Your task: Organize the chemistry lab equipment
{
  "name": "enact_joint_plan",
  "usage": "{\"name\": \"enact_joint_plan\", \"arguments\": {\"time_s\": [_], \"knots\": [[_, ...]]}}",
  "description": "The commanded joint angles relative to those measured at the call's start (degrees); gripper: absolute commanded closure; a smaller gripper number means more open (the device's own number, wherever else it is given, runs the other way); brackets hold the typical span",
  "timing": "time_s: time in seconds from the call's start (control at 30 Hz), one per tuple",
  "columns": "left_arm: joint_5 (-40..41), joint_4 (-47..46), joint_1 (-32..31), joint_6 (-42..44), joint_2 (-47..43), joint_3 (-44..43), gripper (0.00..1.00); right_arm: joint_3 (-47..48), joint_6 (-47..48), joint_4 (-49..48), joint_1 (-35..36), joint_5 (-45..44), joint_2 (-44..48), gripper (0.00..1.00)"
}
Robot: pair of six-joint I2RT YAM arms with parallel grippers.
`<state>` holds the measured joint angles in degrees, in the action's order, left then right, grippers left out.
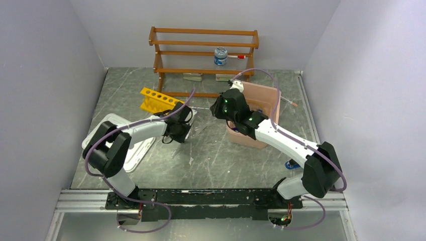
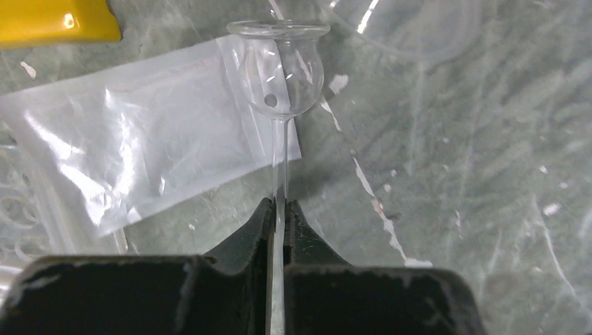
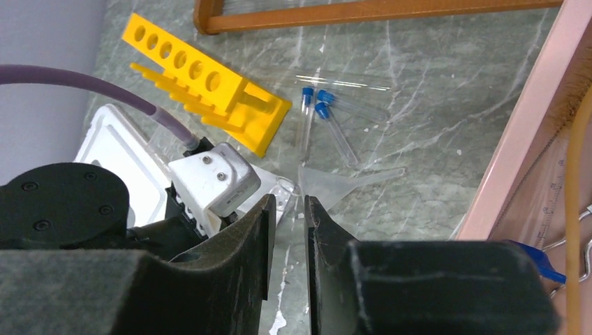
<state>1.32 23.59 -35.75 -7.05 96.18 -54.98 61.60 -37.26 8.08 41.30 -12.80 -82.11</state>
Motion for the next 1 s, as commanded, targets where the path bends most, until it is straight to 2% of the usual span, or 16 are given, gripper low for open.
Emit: {"name": "enact_joint_plan", "arguments": {"time_s": [0.0, 0.1, 0.2, 0.43, 0.5, 0.97], "knots": [[-5.29, 3.65, -0.47, -0.07, -6.32, -3.75, 0.95, -2.85, 1.09, -5.35, 0.01, 2.98, 3.44, 0.74], [-6.07, 2.26, -0.47, -2.88, -10.75, -4.65, 0.95, -4.84, 1.72, -9.49, -0.18, 8.05, 4.8, 0.73], [-6.37, 0.93, -0.46, -5.56, -13.78, -6.0, 0.95, -5.77, 0.49, -10.86, -0.28, 9.41, 5.5, 0.7], [-10.86, -6.26, -0.46, -11.45, -19.37, -6.29, 0.95, -5.91, -0.9, -14.0, -0.9, 12.52, 6.37, 0.49], [-12.3, -7.88, -0.46, -12.95, -20.17, -6.72, 0.95, -5.52, -2.2, -14.58, -1.15, 14.0, 6.09, 0.46], [-16.96, -13.63, -0.46, -18.56, -19.67, -8.31, 0.95, -1.3, -6.64, -14.48, -2.44, 19.4, -0.11, 0.5]]}}
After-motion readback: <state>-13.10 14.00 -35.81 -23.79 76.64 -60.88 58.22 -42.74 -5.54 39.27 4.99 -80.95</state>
